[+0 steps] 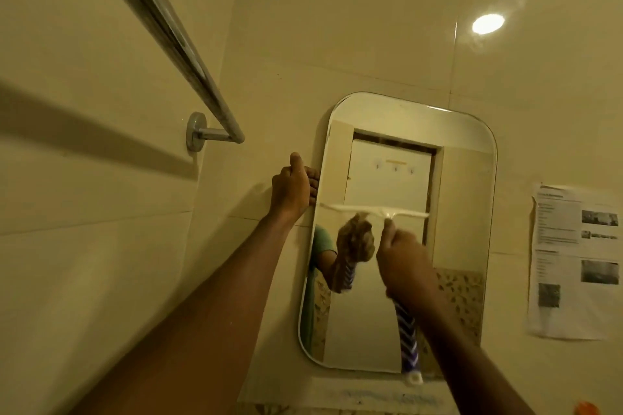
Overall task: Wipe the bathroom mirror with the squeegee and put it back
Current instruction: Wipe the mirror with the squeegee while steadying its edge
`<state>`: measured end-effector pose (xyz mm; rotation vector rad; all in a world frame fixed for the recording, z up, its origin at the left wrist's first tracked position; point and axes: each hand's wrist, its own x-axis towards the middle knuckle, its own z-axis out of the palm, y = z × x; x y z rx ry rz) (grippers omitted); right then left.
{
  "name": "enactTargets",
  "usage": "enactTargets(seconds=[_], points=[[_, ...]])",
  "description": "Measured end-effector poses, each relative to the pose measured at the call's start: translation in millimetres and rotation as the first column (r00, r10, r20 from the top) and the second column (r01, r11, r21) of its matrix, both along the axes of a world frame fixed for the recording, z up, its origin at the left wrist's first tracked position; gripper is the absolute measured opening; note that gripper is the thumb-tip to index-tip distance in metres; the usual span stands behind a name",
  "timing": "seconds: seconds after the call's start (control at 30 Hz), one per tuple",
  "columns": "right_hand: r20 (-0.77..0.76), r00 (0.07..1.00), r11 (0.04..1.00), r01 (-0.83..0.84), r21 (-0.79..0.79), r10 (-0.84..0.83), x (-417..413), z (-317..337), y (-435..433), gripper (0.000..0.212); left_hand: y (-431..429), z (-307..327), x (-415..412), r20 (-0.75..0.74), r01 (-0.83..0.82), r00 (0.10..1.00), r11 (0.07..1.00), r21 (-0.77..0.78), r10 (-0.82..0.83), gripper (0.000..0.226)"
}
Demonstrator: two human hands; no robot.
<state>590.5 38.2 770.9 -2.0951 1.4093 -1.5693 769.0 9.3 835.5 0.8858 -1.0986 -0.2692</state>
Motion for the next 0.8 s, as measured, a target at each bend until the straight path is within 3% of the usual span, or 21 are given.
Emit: enactTargets(seconds=[0.13,0.3,0.57,0.67,0.8], points=[[0.012,1.0,1.0,-0.02,-0.01,0.02,0,11,5,0.05,2,-1,1,0.015,-0.039,0.999,0.999,0.021,0.039,0.071],[0.123,0.988,0.982,-0.067,-0.178,0.09,7,64,-4,0.045,0,3,8,0.006,0.024,1.0,0.998,0.051,-0.024,0.07],[-0.038,0.998,0.998,-0.047,-0.049,0.045,16,-53,10,0.045,-2,4,7,0.021,0.021,1.0,0.999,0.036,-0.021,0.065],[-0.004,0.996,0.995,-0.093,-0.029,0.093,10,-28,13,0.044,-3,3,7,0.028,0.012,1.0,0.999,0.033,-0.013,0.064],[0.1,0.99,0.987,-0.088,-0.136,0.102,1,36,-2,0.044,-6,4,9,0.026,-0.003,1.0,1.0,0.025,0.002,0.062]])
